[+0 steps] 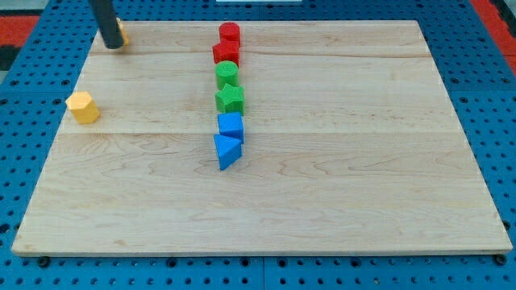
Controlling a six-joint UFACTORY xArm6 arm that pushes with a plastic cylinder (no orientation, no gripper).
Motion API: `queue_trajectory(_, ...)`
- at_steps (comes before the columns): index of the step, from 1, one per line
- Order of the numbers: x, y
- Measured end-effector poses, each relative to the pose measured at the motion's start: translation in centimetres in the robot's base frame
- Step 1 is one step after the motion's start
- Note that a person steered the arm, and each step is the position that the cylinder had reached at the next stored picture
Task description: Move the yellow heart above the red circle
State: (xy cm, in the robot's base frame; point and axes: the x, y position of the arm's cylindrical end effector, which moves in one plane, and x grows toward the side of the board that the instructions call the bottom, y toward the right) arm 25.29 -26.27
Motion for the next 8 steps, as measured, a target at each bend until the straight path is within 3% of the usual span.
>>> queue_trajectory(1,-0.1,-2.9)
queue_trajectory(3,-2.9,3.0)
queue_trajectory(4,-3.0,0.0)
queue_trajectory(5,-5.9,1.8)
queue_trajectory(8,-5.5,14.5)
